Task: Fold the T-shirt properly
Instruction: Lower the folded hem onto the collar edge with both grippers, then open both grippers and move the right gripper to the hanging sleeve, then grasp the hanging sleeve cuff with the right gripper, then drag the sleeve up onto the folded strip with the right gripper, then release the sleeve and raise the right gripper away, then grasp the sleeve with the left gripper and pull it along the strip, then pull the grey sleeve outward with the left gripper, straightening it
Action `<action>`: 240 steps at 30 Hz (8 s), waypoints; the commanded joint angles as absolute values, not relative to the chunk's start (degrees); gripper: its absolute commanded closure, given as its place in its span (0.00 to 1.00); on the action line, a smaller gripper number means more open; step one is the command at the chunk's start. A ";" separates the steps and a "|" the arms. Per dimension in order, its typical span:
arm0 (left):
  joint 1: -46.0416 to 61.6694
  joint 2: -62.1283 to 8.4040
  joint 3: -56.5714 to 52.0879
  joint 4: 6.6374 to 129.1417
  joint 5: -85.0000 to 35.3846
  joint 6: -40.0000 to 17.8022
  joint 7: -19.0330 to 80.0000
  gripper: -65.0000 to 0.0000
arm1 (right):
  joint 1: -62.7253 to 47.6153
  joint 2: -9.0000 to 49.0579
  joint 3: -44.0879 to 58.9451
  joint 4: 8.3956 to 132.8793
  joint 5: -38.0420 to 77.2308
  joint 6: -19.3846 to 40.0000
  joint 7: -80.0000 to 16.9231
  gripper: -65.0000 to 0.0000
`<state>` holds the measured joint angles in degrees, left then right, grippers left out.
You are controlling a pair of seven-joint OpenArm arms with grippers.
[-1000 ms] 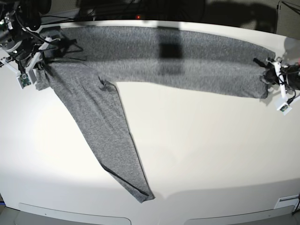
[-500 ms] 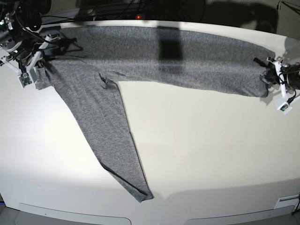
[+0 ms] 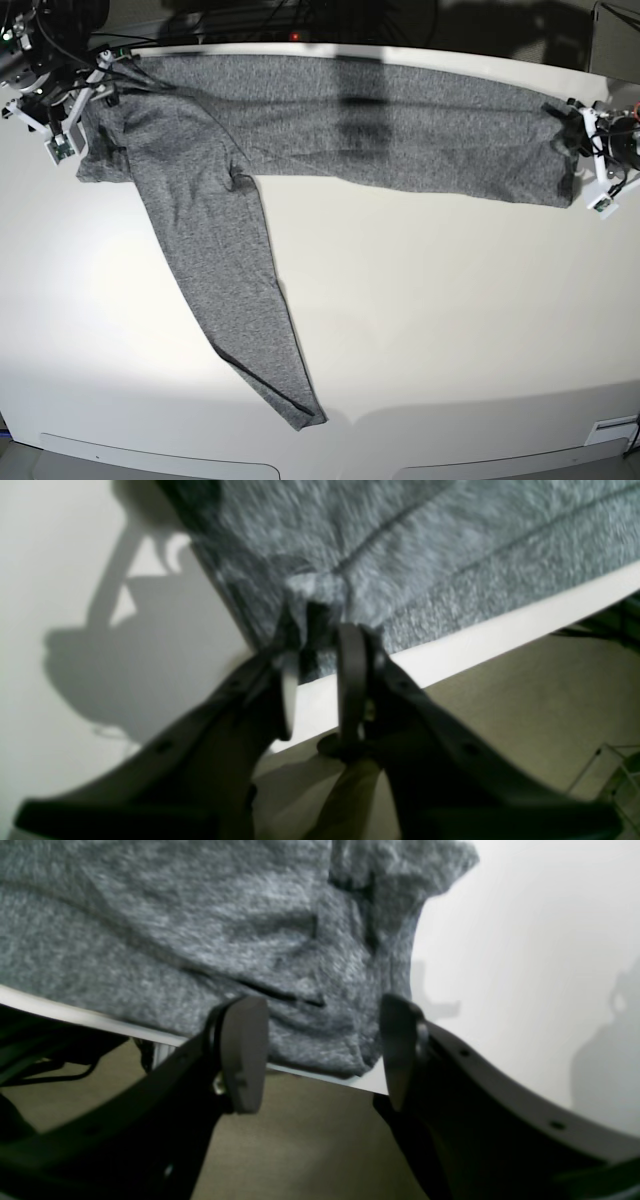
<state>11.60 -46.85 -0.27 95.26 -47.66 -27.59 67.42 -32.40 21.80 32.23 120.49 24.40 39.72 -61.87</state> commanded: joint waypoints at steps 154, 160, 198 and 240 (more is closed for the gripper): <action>-16.80 4.34 15.90 79.15 -5.54 -16.27 32.36 0.68 | 10.85 18.61 37.06 95.74 33.58 39.22 -59.48 0.60; -26.92 6.98 16.19 62.76 -7.55 -14.50 34.28 0.66 | 10.33 20.49 40.47 95.90 37.69 39.24 -60.55 0.60; -34.41 -7.05 16.19 41.30 2.35 -10.00 43.29 0.66 | 10.35 23.51 41.25 95.90 42.26 40.00 -62.39 0.60; -48.56 -31.11 62.00 53.84 3.70 -35.46 13.61 0.67 | 10.33 23.49 41.25 95.90 48.25 40.00 -65.65 0.60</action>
<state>-46.39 -30.30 62.41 53.36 3.46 -36.03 13.89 9.21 22.28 41.06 94.87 46.89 39.53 -66.59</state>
